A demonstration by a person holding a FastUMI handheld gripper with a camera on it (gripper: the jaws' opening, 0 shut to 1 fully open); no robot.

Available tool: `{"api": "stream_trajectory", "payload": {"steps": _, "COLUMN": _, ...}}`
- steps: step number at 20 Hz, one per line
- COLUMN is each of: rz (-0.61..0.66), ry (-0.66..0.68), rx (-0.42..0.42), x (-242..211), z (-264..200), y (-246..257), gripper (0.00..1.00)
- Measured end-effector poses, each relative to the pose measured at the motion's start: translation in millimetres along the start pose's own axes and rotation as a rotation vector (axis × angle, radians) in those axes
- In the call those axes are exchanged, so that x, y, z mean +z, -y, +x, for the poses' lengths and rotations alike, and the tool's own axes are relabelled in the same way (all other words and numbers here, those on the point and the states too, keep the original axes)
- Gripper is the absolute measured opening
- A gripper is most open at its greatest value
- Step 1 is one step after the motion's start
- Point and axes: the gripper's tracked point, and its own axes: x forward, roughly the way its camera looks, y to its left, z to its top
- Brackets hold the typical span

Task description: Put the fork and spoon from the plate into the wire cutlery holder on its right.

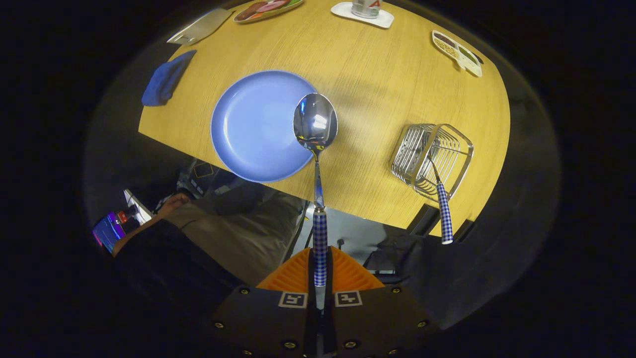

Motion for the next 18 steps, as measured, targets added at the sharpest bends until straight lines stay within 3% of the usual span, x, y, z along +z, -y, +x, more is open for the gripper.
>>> {"api": "stream_trajectory", "payload": {"steps": 6, "rz": 0.049, "ry": -0.033, "rx": 0.034, "x": -27, "z": -15, "y": 21, "gripper": 0.06}}
{"api": "stream_trajectory", "payload": {"steps": 18, "rz": 0.201, "ry": -0.067, "rx": -0.01, "x": -40, "z": -23, "y": 92, "gripper": 0.06}}
